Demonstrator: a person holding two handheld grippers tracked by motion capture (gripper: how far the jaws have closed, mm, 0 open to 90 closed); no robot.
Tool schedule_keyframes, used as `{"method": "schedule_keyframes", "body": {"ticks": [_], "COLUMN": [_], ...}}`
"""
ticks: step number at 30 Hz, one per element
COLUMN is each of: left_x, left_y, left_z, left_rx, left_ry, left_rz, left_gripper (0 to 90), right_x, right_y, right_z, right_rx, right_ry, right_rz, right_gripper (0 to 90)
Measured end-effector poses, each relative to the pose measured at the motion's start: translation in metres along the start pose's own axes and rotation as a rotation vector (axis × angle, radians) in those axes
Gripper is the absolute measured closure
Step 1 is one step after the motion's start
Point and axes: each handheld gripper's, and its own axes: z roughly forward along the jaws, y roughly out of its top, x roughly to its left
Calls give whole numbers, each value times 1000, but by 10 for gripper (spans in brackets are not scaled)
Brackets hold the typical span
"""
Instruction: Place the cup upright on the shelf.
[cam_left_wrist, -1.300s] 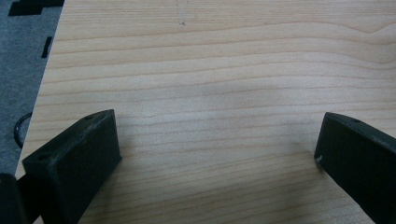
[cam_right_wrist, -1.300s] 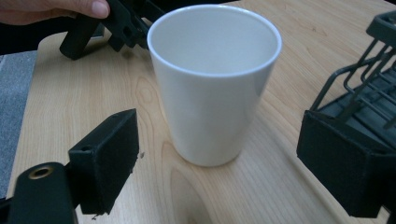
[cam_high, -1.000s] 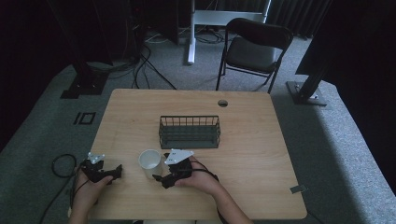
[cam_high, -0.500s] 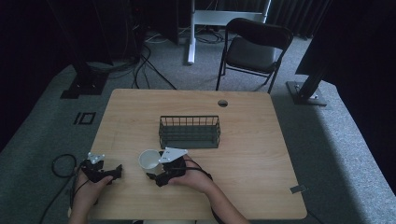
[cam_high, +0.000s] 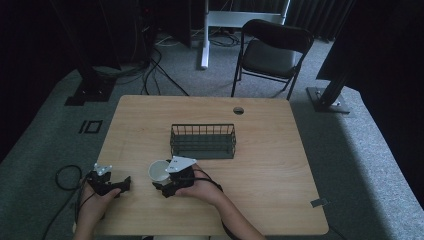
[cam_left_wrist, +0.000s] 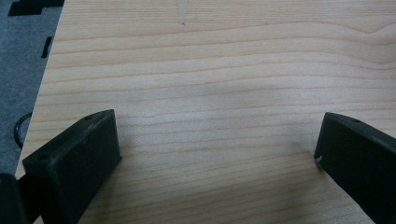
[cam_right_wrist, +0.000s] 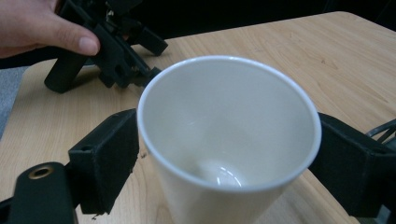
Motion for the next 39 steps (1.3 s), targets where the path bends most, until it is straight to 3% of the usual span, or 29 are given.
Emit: {"method": "schedule_keyframes", "body": {"ticks": [9, 19, 39], "left_x": [0, 0, 0], "left_y": [0, 0, 0], "left_z": [0, 0, 0], "left_rx": [0, 0, 3], "left_ry": [0, 0, -1], "left_rz": [0, 0, 2], "left_gripper": [3, 3, 3], "right_x": [1, 0, -7], "right_y": [3, 6, 26], "right_z": [2, 0, -22], "right_rx": [-18, 3, -21], "right_ry": [3, -6, -5], "right_rz": [5, -8, 27], "right_gripper": [163, 196, 197]}}
